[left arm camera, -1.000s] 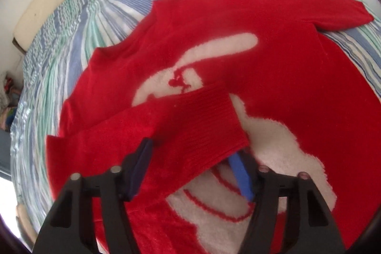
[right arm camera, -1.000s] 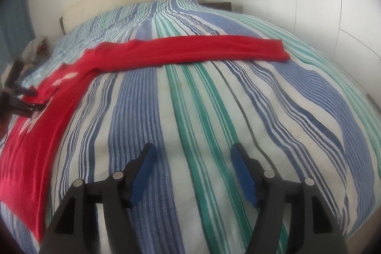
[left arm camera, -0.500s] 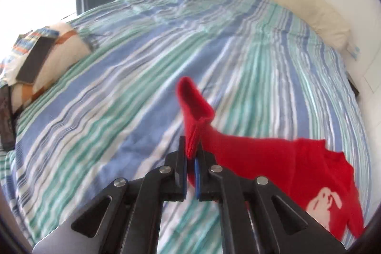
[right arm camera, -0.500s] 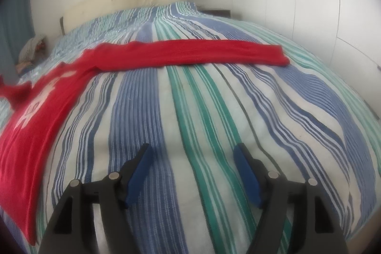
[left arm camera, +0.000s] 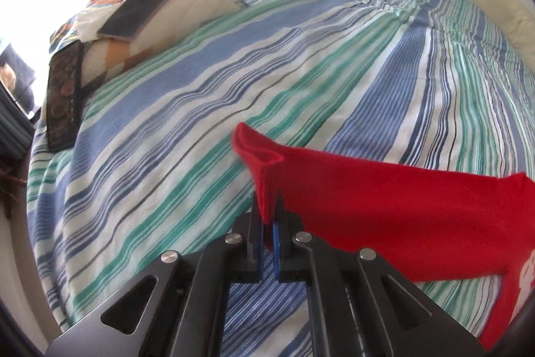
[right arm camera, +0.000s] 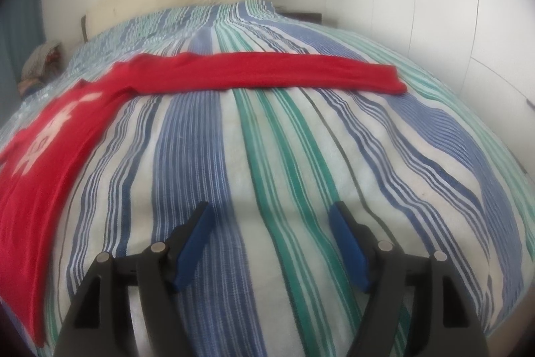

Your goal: Fold small clothes

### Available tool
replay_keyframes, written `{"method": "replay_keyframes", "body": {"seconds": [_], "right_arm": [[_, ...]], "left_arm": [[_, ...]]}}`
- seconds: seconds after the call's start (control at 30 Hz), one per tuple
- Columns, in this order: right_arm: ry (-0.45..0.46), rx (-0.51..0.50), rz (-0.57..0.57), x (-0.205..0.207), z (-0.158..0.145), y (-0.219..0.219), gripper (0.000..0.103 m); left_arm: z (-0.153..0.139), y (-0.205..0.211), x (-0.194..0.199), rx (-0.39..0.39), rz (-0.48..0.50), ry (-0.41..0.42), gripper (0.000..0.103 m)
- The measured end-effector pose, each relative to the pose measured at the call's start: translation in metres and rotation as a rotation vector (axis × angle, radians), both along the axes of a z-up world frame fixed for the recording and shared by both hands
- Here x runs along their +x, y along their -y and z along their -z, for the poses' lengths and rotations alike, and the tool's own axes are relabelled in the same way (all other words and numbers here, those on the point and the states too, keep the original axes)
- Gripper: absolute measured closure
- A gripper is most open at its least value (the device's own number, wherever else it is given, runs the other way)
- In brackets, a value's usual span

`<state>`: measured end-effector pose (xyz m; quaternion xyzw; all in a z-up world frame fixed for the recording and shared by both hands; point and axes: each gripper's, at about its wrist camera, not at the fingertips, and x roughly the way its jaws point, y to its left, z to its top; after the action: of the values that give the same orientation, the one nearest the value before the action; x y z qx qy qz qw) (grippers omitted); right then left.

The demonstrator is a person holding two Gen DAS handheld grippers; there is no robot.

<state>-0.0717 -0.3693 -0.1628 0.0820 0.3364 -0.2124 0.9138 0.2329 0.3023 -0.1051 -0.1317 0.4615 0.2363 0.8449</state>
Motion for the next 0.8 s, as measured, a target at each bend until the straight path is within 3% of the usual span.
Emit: {"method": "replay_keyframes", "body": {"seconds": [0.33,0.5,0.53,0.6,0.63,0.67,0.8], "right_arm": [[0.003,-0.014,0.003,0.002,0.002,-0.001,0.030],[-0.004,-0.018,0.003,0.002,0.003,-0.001,0.030],[-0.006,-0.020,0.004,0.003,0.003,-0.001,0.030],[-0.011,-0.027,0.008,0.004,0.003,-0.002,0.030],[-0.013,-0.029,0.009,0.004,0.003,-0.003,0.030],[-0.015,-0.030,0.011,0.004,0.003,-0.003,0.030],[-0.027,-0.018,0.016,0.005,0.001,-0.003,0.029]], "left_arm": [[0.024,-0.005,-0.003,-0.039,-0.008,-0.028,0.101],[0.026,-0.012,-0.007,-0.072,0.019,0.001,0.093],[0.025,-0.012,-0.009,-0.075,0.030,0.007,0.084],[0.022,-0.012,-0.014,-0.062,0.041,0.014,0.052],[0.019,-0.012,-0.017,-0.055,0.042,0.020,0.024],[0.015,-0.011,-0.022,-0.044,0.037,0.032,0.012],[-0.002,-0.002,-0.043,-0.050,0.060,0.069,0.012]]}}
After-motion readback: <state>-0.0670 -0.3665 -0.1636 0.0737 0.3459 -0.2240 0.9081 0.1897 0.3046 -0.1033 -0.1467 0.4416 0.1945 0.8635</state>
